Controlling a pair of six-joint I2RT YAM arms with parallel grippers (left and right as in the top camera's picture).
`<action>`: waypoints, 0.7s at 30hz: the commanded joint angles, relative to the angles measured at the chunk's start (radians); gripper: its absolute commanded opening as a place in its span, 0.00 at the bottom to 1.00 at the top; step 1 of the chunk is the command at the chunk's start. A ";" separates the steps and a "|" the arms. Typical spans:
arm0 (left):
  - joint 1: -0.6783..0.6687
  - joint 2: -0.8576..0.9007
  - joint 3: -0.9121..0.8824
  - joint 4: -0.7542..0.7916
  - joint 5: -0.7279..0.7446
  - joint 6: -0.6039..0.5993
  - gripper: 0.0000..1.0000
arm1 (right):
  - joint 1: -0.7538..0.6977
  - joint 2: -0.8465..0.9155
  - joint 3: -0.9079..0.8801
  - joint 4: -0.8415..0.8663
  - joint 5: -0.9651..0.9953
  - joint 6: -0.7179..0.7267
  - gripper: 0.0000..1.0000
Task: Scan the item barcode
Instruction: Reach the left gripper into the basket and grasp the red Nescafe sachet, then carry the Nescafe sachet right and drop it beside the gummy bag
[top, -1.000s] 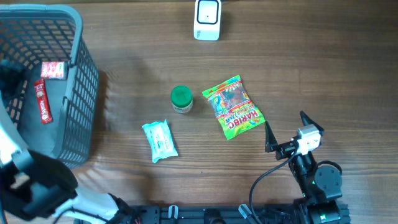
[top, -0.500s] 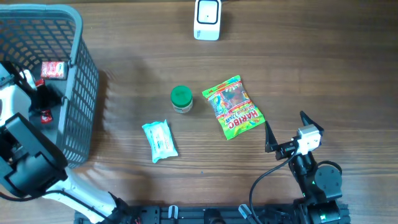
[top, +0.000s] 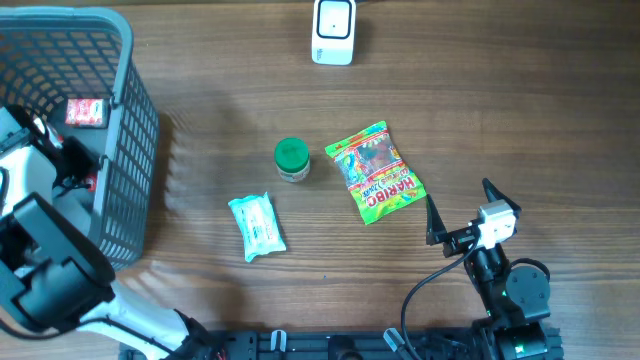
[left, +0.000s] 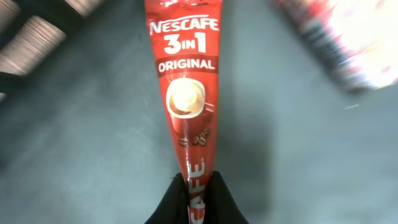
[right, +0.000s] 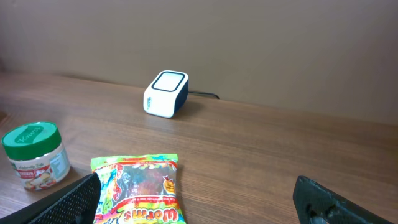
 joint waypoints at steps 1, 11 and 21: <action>0.003 -0.213 0.074 0.005 0.046 -0.093 0.04 | 0.004 -0.003 -0.001 0.002 0.010 -0.002 1.00; -0.378 -0.730 0.080 -0.095 0.421 -0.141 0.04 | 0.004 -0.003 -0.001 0.002 0.010 -0.002 1.00; -1.224 -0.296 0.080 0.113 0.354 -0.147 0.04 | 0.004 -0.003 -0.001 0.002 0.010 -0.003 1.00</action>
